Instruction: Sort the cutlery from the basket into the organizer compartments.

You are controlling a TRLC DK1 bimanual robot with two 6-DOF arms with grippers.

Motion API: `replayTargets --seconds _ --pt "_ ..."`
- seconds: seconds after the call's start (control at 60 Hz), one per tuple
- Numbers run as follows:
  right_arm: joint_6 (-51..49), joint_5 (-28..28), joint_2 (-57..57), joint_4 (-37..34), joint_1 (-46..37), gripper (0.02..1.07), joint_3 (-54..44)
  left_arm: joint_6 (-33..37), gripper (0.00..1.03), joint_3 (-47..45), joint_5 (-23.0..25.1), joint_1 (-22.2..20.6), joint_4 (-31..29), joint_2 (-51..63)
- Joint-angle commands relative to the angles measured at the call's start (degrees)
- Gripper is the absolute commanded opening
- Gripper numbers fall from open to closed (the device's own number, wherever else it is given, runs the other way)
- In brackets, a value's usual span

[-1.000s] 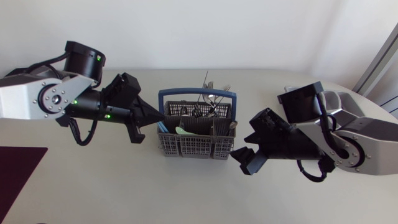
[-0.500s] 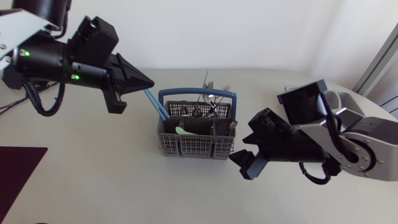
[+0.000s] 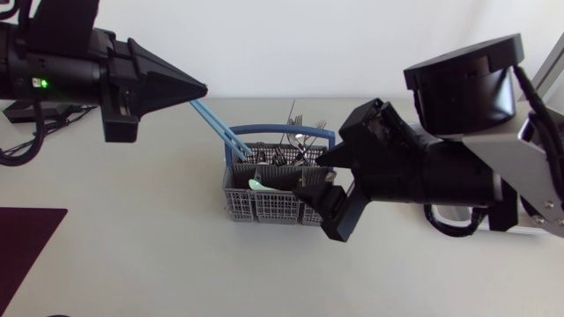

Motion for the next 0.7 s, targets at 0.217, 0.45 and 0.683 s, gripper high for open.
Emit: replayTargets --seconds 0.217,0.45,0.683 --pt "-0.9 -2.1 5.1 2.0 2.0 0.88 4.2 -1.9 0.04 -3.3 6.4 -2.3 0.2 2.4" --pt "-1.5 -2.7 11.2 3.3 3.4 0.88 8.1 -1.4 0.04 -3.5 12.7 -2.1 2.7 6.4" --pt "-2.3 -2.9 15.7 3.3 3.7 0.82 11.5 -0.8 0.04 -2.9 18.1 -0.8 2.8 8.7"
